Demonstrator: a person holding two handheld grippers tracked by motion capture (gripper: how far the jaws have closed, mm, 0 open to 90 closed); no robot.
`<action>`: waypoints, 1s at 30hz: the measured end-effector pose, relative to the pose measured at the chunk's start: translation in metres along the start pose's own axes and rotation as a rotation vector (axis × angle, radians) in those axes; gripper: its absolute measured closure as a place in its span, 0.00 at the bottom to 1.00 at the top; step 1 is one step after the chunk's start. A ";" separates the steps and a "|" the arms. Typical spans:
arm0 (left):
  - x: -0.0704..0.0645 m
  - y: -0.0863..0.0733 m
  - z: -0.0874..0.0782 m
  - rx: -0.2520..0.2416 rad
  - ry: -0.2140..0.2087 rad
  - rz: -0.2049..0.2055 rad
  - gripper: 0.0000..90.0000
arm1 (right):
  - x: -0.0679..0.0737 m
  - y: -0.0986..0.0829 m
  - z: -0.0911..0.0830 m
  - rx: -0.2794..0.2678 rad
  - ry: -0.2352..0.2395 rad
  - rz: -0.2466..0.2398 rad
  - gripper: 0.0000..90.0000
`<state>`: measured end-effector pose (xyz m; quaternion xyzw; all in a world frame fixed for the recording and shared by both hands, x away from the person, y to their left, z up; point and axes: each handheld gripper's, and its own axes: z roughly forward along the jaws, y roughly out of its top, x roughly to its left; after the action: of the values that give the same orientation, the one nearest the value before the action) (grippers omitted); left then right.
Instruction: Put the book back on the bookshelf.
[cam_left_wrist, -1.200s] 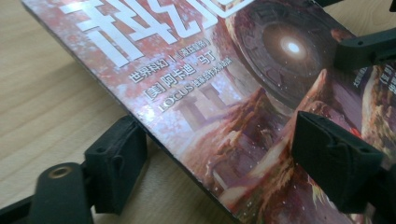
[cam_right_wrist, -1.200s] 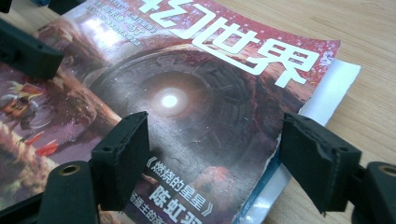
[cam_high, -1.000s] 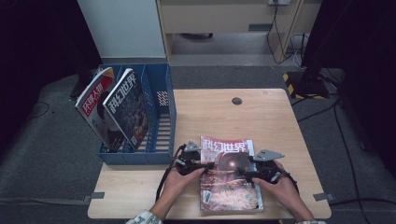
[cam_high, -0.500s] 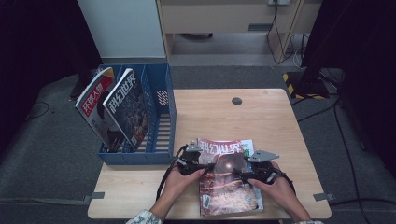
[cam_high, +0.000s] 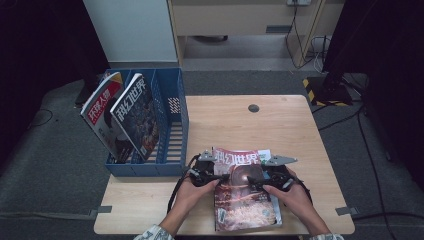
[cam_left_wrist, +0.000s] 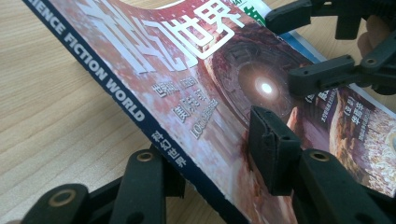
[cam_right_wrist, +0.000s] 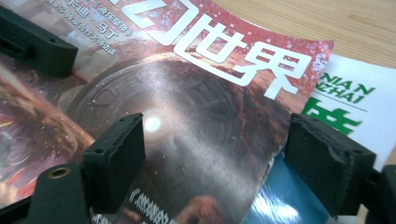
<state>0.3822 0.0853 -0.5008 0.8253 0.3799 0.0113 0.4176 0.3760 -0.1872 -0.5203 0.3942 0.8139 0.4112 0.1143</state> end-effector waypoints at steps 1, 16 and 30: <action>0.000 0.001 0.000 0.002 0.008 0.004 0.64 | 0.000 0.001 0.001 0.002 -0.004 -0.001 0.21; 0.005 0.034 -0.001 0.064 0.019 -0.010 0.47 | -0.002 0.003 0.002 0.004 -0.024 -0.025 0.32; 0.021 0.060 0.007 0.093 -0.026 -0.072 0.50 | -0.001 0.005 0.004 0.004 -0.012 -0.058 0.37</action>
<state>0.4362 0.0722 -0.4693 0.8298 0.4039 -0.0319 0.3837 0.3816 -0.1840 -0.5186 0.3732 0.8251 0.4037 0.1303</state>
